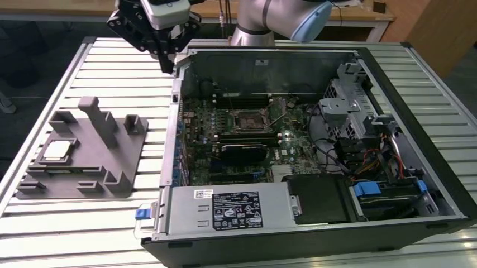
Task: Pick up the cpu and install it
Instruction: 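Reach for the cpu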
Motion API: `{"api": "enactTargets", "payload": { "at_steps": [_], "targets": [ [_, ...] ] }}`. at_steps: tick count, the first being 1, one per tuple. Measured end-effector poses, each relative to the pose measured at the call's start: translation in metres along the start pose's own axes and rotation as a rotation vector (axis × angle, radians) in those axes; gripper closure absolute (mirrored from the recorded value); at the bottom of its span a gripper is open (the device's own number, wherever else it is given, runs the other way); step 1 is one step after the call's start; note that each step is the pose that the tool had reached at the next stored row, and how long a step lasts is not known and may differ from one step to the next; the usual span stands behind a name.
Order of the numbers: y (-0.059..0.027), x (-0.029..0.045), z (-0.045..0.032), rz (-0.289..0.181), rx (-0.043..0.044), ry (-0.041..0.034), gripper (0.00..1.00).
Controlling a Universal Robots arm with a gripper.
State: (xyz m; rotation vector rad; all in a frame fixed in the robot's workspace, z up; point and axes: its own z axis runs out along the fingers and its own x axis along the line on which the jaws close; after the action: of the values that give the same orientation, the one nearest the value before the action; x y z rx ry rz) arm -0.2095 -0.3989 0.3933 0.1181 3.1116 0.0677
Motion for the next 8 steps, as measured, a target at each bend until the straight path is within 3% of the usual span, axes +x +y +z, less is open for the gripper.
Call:
{"api": "enactTargets", "payload": {
  "at_steps": [8],
  "targets": [
    [-0.0009, 0.0126, -0.0003, 0.0, 0.0, -0.0001, 0.89]
  ]
}}
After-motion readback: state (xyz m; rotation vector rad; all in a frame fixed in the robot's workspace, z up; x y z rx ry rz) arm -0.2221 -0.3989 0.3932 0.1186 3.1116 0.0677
